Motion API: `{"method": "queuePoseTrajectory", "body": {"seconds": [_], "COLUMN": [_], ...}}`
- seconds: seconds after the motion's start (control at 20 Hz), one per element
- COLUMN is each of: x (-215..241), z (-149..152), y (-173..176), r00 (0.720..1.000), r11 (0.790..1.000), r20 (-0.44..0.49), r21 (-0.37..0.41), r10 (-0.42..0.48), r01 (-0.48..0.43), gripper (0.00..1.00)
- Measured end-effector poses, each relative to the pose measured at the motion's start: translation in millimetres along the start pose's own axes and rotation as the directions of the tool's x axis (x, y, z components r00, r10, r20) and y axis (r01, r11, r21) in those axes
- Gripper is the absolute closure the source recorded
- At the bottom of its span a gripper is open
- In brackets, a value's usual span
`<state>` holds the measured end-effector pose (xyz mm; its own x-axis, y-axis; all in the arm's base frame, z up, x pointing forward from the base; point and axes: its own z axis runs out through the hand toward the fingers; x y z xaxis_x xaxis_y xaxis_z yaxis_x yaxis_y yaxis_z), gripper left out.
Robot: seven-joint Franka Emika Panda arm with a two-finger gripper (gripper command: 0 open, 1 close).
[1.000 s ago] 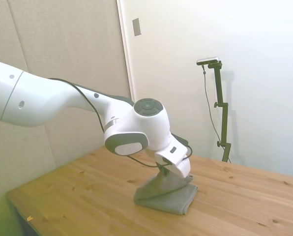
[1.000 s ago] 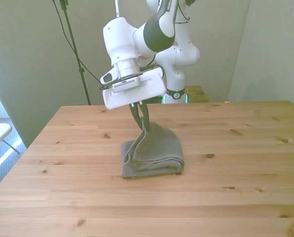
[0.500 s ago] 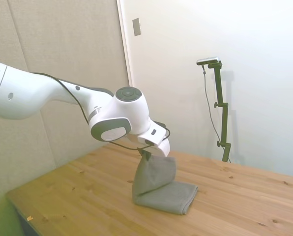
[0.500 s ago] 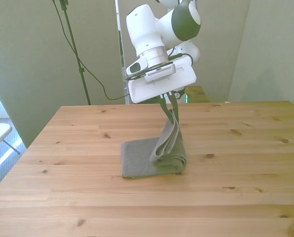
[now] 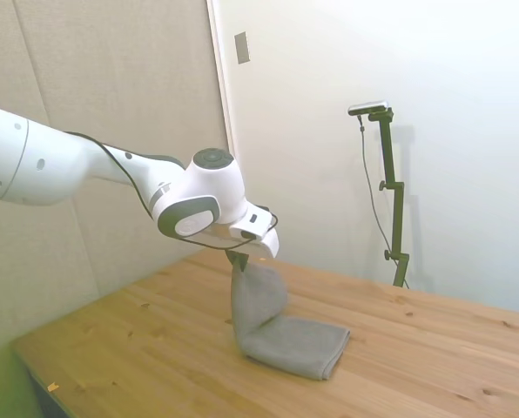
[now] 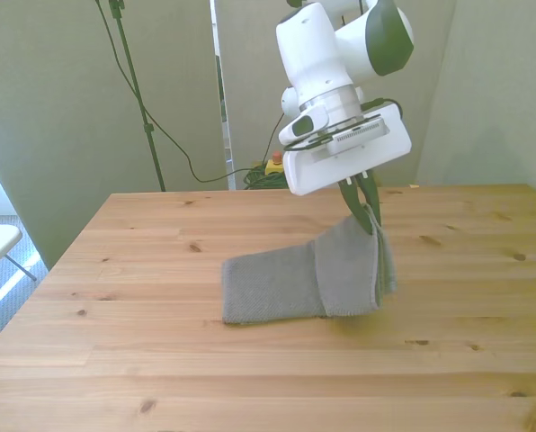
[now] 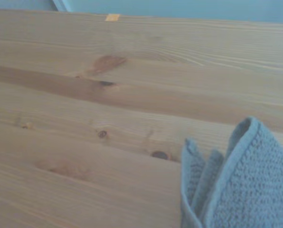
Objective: Unfold the towel
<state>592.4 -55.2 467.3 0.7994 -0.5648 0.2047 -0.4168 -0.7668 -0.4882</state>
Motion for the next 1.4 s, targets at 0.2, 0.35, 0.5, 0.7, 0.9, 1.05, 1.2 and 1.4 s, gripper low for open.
{"method": "queuePoseTrajectory", "body": {"seconds": [0.2,0.35,0.5,0.7,0.9,1.05,1.2,1.4], "x": [-2.9,-8.9,-11.8,-23.1,-25.2,-26.9,-27.9,-23.9], "z": [16.1,26.2,43.2,58.3,59.6,64.8,63.8,55.6], "y": [-39.2,-60.0,-71.2,-88.6,-95.3,-94.0,-91.8,-81.1], "r00": [0.999,0.998,0.997,0.982,0.965,0.952,0.932,0.930], "r11": [0.999,0.999,0.997,0.991,0.986,0.982,0.978,0.980], "r20": [0.011,0.020,0.039,0.142,0.204,0.245,0.299,0.313], "r21": [0.003,-0.008,-0.021,-0.010,0.005,0.014,0.042,0.018], "r10": [-0.036,-0.053,-0.073,-0.127,-0.165,-0.185,-0.206,-0.193], "r01": [0.036,0.053,0.074,0.130,0.167,0.187,0.203,0.197], "gripper": [1.00,0.00,0.00,0.00,0.00,0.00,0.00,0.00]}}
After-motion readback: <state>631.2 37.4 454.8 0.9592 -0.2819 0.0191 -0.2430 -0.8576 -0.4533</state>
